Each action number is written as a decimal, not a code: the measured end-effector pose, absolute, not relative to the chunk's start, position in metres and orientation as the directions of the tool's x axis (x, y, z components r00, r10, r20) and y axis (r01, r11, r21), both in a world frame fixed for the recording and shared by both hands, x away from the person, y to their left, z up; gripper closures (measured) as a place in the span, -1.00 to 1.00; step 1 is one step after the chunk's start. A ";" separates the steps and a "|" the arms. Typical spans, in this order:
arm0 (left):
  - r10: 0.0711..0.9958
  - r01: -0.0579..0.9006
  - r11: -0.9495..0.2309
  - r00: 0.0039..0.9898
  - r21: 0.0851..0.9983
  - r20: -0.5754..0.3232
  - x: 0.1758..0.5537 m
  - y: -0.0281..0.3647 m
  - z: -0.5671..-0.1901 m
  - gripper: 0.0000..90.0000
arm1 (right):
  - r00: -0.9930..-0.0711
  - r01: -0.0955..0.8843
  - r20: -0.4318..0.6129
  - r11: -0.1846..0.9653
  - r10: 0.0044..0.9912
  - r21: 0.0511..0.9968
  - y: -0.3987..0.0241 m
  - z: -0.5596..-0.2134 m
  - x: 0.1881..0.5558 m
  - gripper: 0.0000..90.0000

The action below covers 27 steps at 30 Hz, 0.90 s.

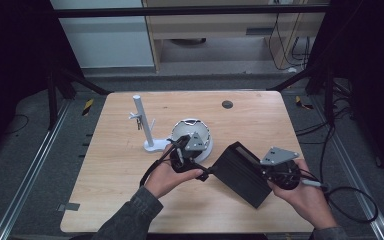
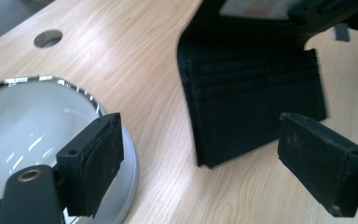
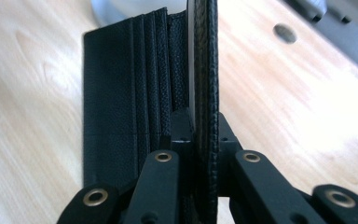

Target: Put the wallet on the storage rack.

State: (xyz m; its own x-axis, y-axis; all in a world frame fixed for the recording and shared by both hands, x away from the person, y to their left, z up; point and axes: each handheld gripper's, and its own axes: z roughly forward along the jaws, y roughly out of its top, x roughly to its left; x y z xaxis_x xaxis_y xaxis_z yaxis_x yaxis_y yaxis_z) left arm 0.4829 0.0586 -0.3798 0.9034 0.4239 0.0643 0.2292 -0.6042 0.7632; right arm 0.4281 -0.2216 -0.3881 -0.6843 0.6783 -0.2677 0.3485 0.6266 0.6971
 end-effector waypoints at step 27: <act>0.353 0.168 -0.636 0.931 0.753 0.090 0.498 0.045 -0.359 -0.74 | -0.672 0.203 -0.215 0.456 0.709 0.867 -0.232 -0.363 0.426 0.87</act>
State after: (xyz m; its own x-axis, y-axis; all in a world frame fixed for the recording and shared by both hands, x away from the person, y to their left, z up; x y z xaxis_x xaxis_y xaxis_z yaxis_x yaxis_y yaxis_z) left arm 0.4980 0.0450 -0.3589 0.9314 0.3526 0.0900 0.1678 -0.6358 0.7534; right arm 0.4257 -0.2317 -0.3634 -0.6720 0.7087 -0.2149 0.2032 0.4556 0.8667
